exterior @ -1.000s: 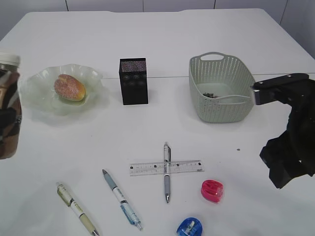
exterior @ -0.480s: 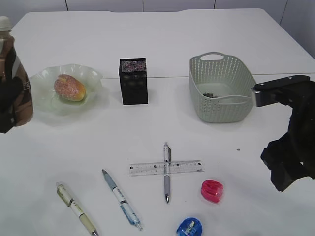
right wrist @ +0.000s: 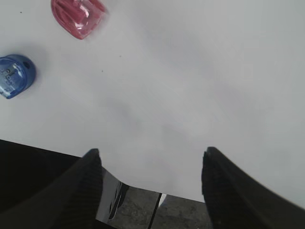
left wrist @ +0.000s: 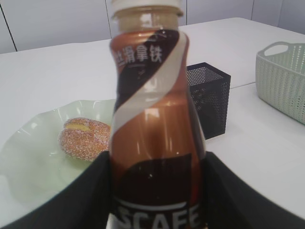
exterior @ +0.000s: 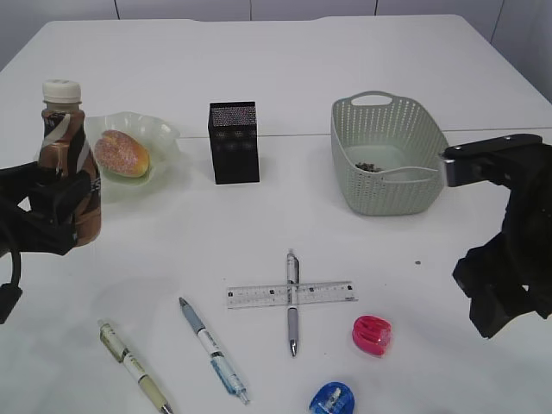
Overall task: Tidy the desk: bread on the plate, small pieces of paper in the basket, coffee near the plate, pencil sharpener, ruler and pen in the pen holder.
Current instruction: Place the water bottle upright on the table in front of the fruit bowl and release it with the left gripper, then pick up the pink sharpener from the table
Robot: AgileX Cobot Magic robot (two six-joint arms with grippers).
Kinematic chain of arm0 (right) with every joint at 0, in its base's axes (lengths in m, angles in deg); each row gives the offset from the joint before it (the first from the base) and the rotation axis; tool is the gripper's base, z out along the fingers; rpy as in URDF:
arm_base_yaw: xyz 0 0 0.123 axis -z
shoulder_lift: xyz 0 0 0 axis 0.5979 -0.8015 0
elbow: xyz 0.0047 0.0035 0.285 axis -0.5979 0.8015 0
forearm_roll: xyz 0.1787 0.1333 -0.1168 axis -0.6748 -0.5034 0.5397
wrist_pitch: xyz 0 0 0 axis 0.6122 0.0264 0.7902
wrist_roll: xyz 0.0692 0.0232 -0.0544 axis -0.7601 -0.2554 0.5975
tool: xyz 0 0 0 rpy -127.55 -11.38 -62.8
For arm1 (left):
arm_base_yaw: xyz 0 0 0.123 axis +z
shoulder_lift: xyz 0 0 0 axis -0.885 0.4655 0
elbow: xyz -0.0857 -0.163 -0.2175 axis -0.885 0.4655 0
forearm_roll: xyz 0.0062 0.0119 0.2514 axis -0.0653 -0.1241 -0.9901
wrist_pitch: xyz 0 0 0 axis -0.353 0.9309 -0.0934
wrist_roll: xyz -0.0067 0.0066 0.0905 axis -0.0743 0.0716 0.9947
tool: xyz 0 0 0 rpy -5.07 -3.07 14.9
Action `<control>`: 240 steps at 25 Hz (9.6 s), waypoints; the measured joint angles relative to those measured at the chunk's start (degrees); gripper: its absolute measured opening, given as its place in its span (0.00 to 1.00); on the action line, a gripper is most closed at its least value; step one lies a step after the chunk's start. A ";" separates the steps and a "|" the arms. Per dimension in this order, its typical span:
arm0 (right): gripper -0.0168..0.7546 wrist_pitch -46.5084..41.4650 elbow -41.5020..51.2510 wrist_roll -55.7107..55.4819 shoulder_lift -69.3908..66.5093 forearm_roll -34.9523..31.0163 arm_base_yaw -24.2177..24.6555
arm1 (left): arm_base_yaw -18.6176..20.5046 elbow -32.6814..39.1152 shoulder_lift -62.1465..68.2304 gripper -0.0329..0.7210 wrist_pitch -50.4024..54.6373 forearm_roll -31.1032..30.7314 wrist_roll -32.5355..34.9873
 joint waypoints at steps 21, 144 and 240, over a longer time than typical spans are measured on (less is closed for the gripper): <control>0.64 1.65 0.00 -0.55 0.00 -0.13 0.00 | 0.00 -14.33 13.98 0.57 -0.84 -6.95 -1.63; 0.64 0.81 -7.13 -0.78 0.00 0.80 0.00 | 10.33 -16.94 -12.55 0.73 53.90 2.74 -7.07; 0.64 21.98 -7.93 35.97 -28.92 -4.45 -7.21 | 10.33 -26.61 -23.98 0.65 118.71 14.50 1.35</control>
